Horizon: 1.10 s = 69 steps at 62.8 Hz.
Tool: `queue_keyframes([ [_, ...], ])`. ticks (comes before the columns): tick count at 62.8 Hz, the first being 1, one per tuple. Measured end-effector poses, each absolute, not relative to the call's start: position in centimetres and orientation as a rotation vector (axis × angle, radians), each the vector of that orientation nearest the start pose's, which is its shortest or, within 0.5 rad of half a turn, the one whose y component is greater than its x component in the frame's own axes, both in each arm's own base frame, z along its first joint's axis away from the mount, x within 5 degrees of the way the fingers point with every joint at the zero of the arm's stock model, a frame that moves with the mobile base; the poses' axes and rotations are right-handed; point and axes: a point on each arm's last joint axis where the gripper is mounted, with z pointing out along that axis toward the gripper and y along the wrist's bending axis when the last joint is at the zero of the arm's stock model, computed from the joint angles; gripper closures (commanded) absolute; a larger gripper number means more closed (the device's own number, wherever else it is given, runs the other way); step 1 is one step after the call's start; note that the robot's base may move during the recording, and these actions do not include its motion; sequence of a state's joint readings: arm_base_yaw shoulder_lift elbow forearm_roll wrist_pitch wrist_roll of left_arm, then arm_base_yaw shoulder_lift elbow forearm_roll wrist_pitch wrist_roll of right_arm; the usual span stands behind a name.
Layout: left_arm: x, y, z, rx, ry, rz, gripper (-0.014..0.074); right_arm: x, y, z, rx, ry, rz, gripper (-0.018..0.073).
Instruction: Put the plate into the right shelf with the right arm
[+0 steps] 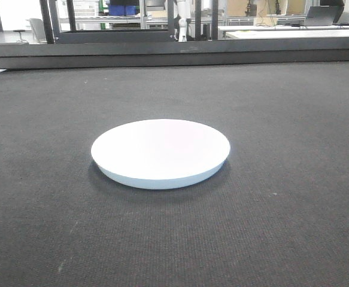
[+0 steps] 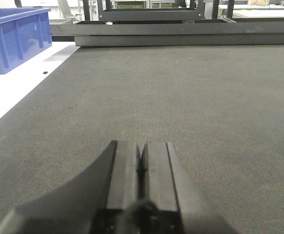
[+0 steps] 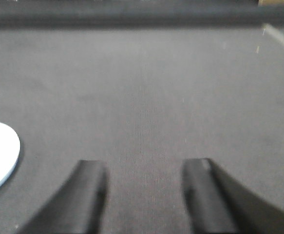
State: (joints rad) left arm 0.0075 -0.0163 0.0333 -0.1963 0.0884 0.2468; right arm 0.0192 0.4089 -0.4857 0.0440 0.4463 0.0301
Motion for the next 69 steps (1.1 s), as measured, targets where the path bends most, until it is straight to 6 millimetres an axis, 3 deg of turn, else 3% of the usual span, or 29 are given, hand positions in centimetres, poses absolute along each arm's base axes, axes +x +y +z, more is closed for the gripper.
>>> queue_keyframes([
  [13, 5.7, -0.1, 19.5, 0.048, 1.587, 0.032, 0.0643, 14.7, 1.6, 33.8, -0.034, 2.056, 0.129, -0.001],
  [20, 5.7, -0.1, 19.5, 0.048, 1.587, 0.032, 0.0643, 17.8, 4.0, 35.1, -0.123, 2.141, 0.194, -0.001],
  [29, 5.7, -0.1, 19.5, 0.048, 1.587, 0.032, 0.0643, 22.2, 7.9, 35.2, -0.21, 2.273, 0.236, -0.001],
  [40, 5.7, -0.1, 19.5, 0.048, 1.587, 0.032, 0.0643, 26.9, 13.0, 33.3, -0.284, 2.39, 0.239, -0.001],
  [48, 5.7, -0.1, 19.5, 0.048, 1.587, 0.032, 0.0643, 29.5, 16.4, 30.8, -0.335, 2.46, 0.231, -0.001],
  [56, 5.7, -0.1, 19.5, 0.048, 1.587, 0.032, 0.0643, 31.5, 18.1, 27.8, -0.355, 2.534, 0.203, -0.001],
  [69, 5.7, -0.1, 19.5, 0.048, 1.587, 0.032, 0.0643, 33.2, 19.1, 23.8, -0.375, 2.604, 0.165, -0.001],
])
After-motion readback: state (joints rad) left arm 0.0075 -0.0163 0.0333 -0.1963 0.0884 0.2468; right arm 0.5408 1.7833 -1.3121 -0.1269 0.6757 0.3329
